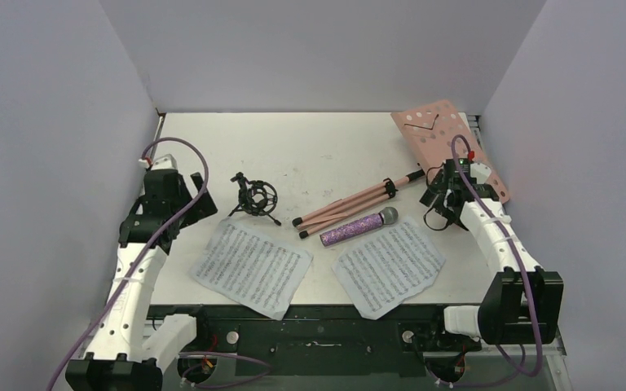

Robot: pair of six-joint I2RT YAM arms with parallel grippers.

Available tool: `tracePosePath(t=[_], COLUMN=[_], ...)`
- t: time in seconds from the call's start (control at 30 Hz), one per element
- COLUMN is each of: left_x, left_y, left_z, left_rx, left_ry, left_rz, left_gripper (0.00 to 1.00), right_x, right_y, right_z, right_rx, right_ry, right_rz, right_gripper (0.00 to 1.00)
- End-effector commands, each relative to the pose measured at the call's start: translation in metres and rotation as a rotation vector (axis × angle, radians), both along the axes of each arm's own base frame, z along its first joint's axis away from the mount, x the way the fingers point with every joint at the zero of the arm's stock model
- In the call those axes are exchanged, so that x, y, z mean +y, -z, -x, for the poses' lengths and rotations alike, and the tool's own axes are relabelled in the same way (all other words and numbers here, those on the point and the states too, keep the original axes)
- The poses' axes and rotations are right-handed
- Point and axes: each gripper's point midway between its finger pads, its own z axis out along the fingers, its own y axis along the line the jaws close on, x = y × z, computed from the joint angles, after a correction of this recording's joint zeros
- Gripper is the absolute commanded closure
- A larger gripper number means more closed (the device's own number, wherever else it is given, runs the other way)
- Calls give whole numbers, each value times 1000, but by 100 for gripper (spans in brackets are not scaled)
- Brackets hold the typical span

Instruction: Set up the instrument practice props

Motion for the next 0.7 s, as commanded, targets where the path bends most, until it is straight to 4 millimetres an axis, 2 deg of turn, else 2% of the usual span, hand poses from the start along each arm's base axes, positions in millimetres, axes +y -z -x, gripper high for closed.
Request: tracePosePath(t=[0.0, 0.07, 0.27, 0.37, 0.5, 0.57, 0.67], left_x=[-23, -34, -78, -110, -171, -204, -261], left_y=[-36, -47, -81, -95, -97, -90, -70], left_z=[-13, -20, -47, -61, -77, -83, -85], left_rx=[-19, -19, -67, -96, -104, -83, -44], left_ry=[148, 204, 363, 455, 616, 711, 884], left_rz=[-2, -19, -66, -102, -140, -150, -153], left_gripper=[4, 4, 4, 4, 4, 4, 4], right_x=[37, 47, 18, 22, 25, 26, 27], right_y=[-26, -33, -60, -70, -71, -72, -73], right_z=[-20, -24, -17, -15, -9, -6, 0], right_rx=[-54, -74, -59, -88, -80, -78, -74], right_ry=[-178, -226, -143, -166, -190, -201, -229], right_rz=[-153, -193, -54, -70, -82, -82, -77], right_gripper=[10, 10, 10, 10, 10, 10, 10])
